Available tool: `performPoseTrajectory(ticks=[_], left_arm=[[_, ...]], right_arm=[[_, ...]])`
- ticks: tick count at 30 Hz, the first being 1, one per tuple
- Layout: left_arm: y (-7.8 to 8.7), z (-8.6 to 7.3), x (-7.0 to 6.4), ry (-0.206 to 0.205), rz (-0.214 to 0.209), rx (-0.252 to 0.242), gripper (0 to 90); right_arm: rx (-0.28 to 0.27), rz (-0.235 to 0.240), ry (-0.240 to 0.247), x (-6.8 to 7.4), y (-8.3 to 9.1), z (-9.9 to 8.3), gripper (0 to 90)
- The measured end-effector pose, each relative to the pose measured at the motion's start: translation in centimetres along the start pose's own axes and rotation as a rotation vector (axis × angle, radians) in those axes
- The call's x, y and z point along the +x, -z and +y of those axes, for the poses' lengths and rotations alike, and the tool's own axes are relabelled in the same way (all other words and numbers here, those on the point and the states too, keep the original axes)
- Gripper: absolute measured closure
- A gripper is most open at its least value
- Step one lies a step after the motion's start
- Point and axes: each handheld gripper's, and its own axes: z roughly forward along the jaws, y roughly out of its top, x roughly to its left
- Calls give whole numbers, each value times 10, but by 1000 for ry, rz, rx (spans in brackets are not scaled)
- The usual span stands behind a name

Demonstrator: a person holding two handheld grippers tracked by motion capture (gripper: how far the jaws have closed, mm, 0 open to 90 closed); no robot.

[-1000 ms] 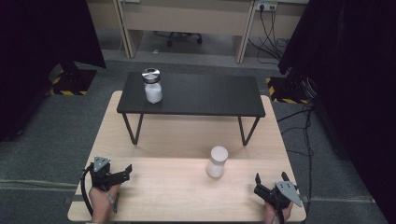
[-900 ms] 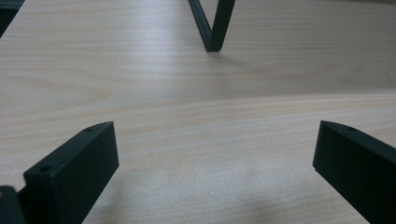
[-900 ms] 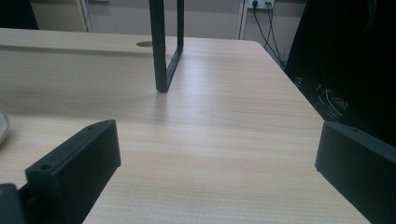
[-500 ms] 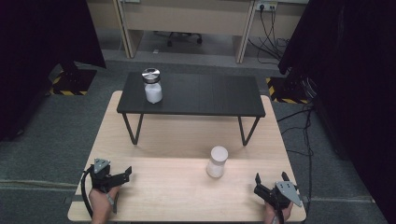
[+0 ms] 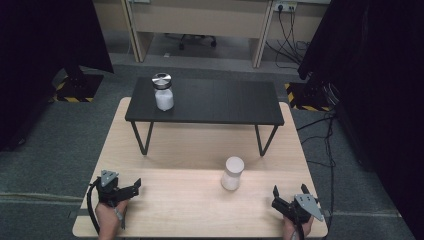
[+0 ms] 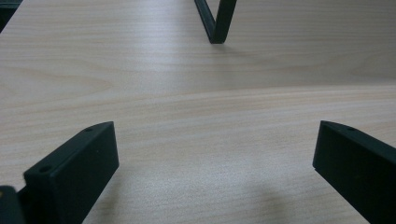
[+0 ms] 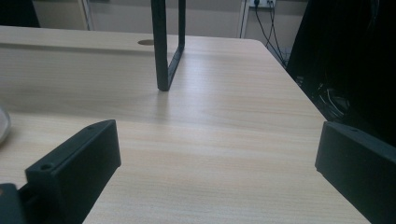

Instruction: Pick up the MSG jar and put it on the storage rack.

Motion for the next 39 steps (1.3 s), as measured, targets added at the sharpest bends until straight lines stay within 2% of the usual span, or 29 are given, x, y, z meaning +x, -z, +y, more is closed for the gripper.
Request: performPoseTrajectory(ticks=[13,24,28,34,39], left_arm=[[0,-1,0,0,0,-8,0],[0,-1,0,-1,-1,-3,0],[0,-1,0,-1,-1,-4,0],[0,0,-2,-5,3,4,0],[0,0,-2,-3,4,0,0]], right_arm=[[17,19,-13,-3,-2,6,3],[12,39,10,-3,-2,9,3],[-6,75,20,-4,-1,11,3],[-39,176,52,-8,-1,12,3],[-44,235,69,-7,-5,17,3]])
